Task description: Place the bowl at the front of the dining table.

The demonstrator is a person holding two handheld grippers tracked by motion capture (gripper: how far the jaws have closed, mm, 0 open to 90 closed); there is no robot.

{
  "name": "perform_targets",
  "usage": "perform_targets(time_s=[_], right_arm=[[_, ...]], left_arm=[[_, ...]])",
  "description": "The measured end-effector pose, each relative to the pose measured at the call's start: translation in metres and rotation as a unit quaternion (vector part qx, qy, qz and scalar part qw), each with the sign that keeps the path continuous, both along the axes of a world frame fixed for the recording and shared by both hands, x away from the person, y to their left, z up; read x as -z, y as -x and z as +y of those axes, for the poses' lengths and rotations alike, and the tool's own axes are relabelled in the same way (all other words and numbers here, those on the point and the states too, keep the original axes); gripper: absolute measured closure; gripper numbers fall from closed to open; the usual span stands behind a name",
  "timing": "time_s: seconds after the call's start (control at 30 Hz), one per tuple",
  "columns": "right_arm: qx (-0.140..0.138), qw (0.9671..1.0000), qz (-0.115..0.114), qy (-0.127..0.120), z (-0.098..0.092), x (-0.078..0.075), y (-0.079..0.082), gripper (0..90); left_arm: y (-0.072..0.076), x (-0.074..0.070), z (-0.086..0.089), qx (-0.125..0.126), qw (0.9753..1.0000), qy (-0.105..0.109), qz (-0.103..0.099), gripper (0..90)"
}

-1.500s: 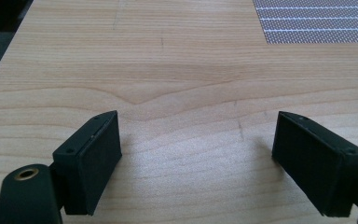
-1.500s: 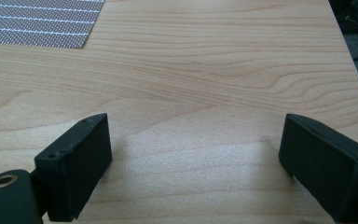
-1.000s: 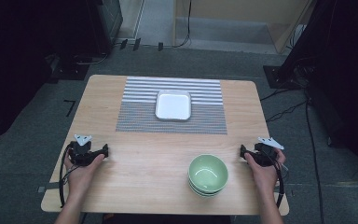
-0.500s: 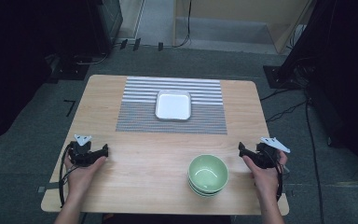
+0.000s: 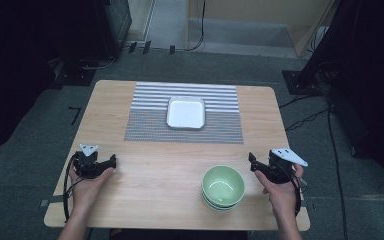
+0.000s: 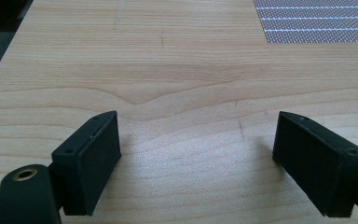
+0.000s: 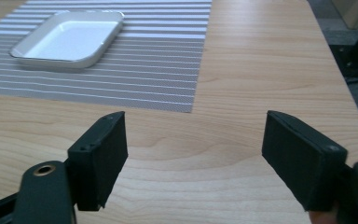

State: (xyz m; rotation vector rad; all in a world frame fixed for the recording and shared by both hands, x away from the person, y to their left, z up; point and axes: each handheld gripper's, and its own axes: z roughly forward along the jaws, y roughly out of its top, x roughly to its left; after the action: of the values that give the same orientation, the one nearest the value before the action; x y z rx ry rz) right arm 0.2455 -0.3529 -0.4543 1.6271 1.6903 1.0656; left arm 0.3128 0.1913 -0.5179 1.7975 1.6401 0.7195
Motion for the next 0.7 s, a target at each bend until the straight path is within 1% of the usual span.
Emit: perform_targets(time_s=[0.07,0.1,0.2,0.27,0.3,0.33,0.43,0.5,0.57,0.6,0.67,0.7], right_arm=[[-0.009,0.9999,-0.004,-0.008,0.000,-0.001,0.003,28.1],[-0.015,0.9998,-0.005,-0.008,0.000,-0.002,0.004,31.7],[-0.050,0.9986,-0.008,-0.017,0.003,-0.005,0.009,41.1],[-0.070,0.9972,-0.006,-0.026,0.006,-0.007,0.012,44.5],[-0.077,0.9965,-0.007,-0.031,0.007,-0.008,0.014,44.6],[-0.084,0.9958,-0.010,-0.037,0.008,-0.009,0.015,44.6],[-0.096,0.9937,-0.015,-0.057,0.010,-0.014,0.017,44.0],[-0.102,0.9921,-0.018,-0.070,0.010,-0.016,0.017,47.2],[-0.111,0.9904,-0.013,-0.081,0.009,-0.016,0.017,50.5],[-0.115,0.9899,-0.009,-0.082,0.009,-0.015,0.017,51.2],[-0.119,0.9901,-0.005,-0.075,0.010,-0.015,0.017,53.3],[-0.125,0.9891,-0.004,-0.078,0.010,-0.015,0.018,54.8]], left_arm=[[0.000,0.000,0.000,0.000,1.0000,0.000,-0.001,14.7],[0.001,0.000,0.001,0.001,1.0000,0.000,0.000,14.7],[0.001,-0.001,0.002,0.001,1.0000,0.004,0.004,14.8],[0.000,-0.002,0.003,-0.004,0.9998,0.019,0.005,14.8],[0.000,-0.003,0.004,-0.004,0.9996,0.026,0.005,14.8],[0.000,-0.004,0.004,-0.004,0.9996,0.028,0.006,15.1],[0.002,-0.008,0.000,-0.001,0.9997,0.023,-0.002,15.2],[0.003,-0.012,-0.002,-0.001,0.9995,0.028,-0.011,15.3],[0.005,-0.016,-0.005,0.000,0.9994,0.030,-0.017,15.3],[0.006,-0.018,-0.007,0.002,0.9993,0.032,-0.021,15.3],[0.007,-0.023,-0.010,0.007,0.9989,0.037,-0.027,15.4],[0.008,-0.026,-0.012,0.011,0.9987,0.040,-0.030,15.4]])
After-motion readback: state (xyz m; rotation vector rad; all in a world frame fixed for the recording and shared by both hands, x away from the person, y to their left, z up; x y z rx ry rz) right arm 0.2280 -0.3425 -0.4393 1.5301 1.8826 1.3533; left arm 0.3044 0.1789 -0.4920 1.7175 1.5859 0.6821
